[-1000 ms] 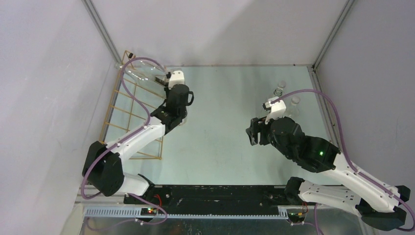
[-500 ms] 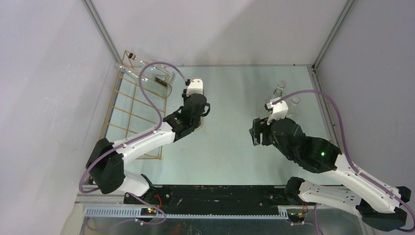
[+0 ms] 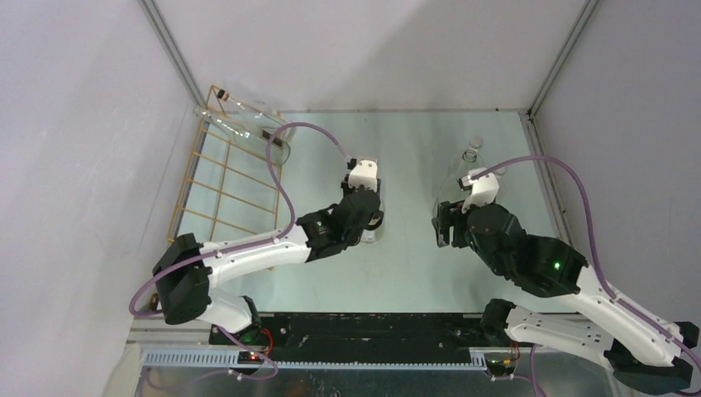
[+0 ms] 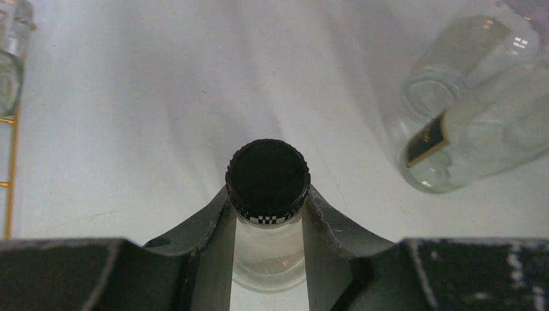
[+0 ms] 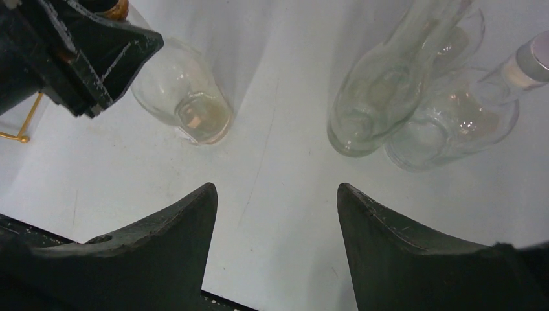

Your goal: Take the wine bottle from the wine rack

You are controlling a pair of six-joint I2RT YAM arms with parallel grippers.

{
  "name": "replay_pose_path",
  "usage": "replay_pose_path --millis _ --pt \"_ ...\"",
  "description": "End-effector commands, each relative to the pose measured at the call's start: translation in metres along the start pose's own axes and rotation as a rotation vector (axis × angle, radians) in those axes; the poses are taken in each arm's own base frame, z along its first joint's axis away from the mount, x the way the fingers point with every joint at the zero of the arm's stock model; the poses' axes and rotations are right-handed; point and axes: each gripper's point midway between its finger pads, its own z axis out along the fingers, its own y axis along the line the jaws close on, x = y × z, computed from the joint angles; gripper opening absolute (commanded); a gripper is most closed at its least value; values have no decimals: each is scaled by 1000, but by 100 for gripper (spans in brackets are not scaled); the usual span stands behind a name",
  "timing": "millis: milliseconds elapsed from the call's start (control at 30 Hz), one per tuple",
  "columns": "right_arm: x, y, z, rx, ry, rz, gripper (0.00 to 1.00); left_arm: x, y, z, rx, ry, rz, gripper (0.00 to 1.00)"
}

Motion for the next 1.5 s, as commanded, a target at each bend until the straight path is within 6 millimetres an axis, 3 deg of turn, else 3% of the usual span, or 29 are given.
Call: replay_pose_path --millis 0,67,200,467,733,867,1133,1300,1367,1400,1433,1467 --pt "-2 -8 0 31 -21 -2 71 -56 -29 -16 57 -133 -191 0" --pt "0 -7 0 23 -22 0 71 -47 -34 -18 58 -118 -182 4" --pt "2 -7 -1 16 -24 7 72 -32 -36 -20 56 -98 -179 23" --pt "3 -7 2 20 -18 -12 72 -27 -33 -21 36 -94 -170 50" --pt "4 -8 1 19 -17 -21 72 -26 -36 -23 35 -88 -164 65" --pt "2 -10 -1 20 -25 -17 72 -42 -36 -29 37 -105 -161 73" --pt "-5 -10 -3 10 -57 -14 72 -109 -42 -51 78 -158 -144 81" --pt "-13 -2 -1 -21 -80 -11 73 -139 -9 -67 43 -210 -160 87" --pt "-21 16 2 -96 -104 -32 75 -141 12 -68 28 -193 -186 87" --pt "-22 21 5 -114 -104 -42 77 -147 32 -68 -1 -201 -218 87" --pt "-28 31 8 -150 -120 -45 78 -136 42 -67 -13 -167 -231 87" --pt "-32 36 10 -165 -128 -44 80 -141 62 -70 -42 -177 -262 87"
